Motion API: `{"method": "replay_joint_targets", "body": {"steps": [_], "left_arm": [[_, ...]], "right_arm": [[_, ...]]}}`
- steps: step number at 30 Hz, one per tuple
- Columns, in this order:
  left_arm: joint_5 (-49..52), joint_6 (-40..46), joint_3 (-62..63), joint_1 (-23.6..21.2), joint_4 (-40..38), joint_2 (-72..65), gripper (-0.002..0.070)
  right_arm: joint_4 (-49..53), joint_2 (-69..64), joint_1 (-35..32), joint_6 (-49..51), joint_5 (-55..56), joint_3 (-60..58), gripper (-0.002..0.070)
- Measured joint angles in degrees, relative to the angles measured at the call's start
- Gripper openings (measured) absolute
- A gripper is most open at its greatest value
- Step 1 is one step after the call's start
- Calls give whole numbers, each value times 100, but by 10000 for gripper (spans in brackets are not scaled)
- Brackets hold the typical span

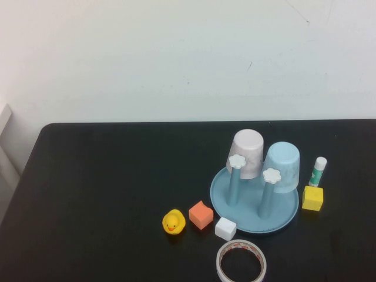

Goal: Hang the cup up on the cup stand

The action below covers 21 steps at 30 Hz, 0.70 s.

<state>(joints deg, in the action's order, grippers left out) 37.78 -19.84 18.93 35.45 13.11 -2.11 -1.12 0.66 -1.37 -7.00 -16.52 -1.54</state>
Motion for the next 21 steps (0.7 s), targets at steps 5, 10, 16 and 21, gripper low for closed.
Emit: {"method": "replay_joint_targets", "body": {"steps": [5,10,16,21], "left_arm": [[4,0,0,0,0,0,-1],[13,0,0,0,0,0,-1],[13,0,0,0,0,0,-1],[13,0,0,0,0,0,-1]], "right_arm": [[21,0,0,31,-206,20,0],[24,0,0,44,-213,20,-1],[24,0,0,44,-218,20,-1],[24,0,0,44,-226,20,-1]]}}
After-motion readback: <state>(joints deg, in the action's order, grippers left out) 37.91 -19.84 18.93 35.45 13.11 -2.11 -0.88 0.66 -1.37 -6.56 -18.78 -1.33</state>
